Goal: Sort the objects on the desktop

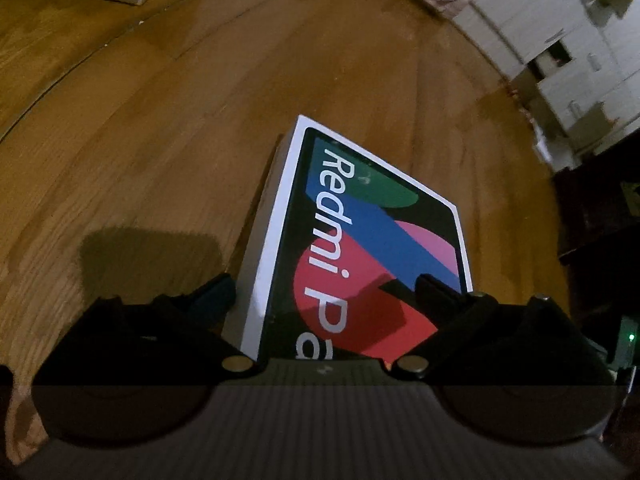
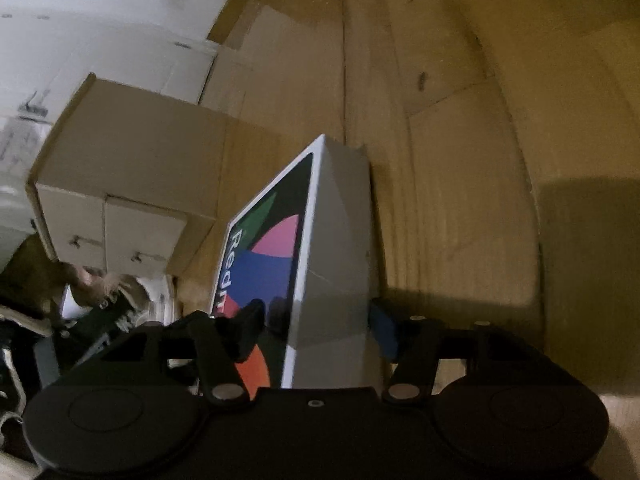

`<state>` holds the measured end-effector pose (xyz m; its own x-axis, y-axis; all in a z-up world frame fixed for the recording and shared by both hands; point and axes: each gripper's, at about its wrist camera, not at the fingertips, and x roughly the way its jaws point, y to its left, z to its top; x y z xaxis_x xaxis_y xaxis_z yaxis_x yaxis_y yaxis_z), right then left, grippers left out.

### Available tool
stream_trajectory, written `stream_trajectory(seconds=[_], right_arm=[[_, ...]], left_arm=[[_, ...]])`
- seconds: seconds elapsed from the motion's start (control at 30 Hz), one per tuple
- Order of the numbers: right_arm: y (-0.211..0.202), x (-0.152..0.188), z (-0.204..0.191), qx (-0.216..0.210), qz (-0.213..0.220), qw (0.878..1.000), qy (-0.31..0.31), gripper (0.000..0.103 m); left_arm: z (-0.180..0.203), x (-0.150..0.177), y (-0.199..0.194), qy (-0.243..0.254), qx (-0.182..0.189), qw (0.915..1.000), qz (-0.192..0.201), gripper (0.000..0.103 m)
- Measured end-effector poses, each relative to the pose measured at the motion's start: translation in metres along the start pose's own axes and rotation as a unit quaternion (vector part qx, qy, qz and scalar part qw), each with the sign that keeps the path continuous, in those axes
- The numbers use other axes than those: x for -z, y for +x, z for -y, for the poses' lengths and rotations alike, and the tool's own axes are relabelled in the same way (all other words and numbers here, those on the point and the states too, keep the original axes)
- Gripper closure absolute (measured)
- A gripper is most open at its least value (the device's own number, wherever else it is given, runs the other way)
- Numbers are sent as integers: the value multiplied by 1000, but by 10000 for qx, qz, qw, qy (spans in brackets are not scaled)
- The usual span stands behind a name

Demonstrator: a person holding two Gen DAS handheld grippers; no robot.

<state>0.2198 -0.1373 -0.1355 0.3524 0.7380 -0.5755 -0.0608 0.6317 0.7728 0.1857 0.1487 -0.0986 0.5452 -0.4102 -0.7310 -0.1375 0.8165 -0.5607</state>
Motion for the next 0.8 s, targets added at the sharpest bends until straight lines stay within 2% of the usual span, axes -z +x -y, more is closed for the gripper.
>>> stream_trajectory(seconds=[0.2,0.5,0.8], right_arm=[[-16,20,-10,-94,408,9988,-263,42],[-20,30,-13,-35,507,9983,-276,43],[-30,32,-22,-7,580,9967,-561,43]], left_arm=[[-3,18,-17,-14,184,9993,333,11],[10,26,-20,163,-111,9994,301,11],[13,24,-30,145,-76,9994,311,11]])
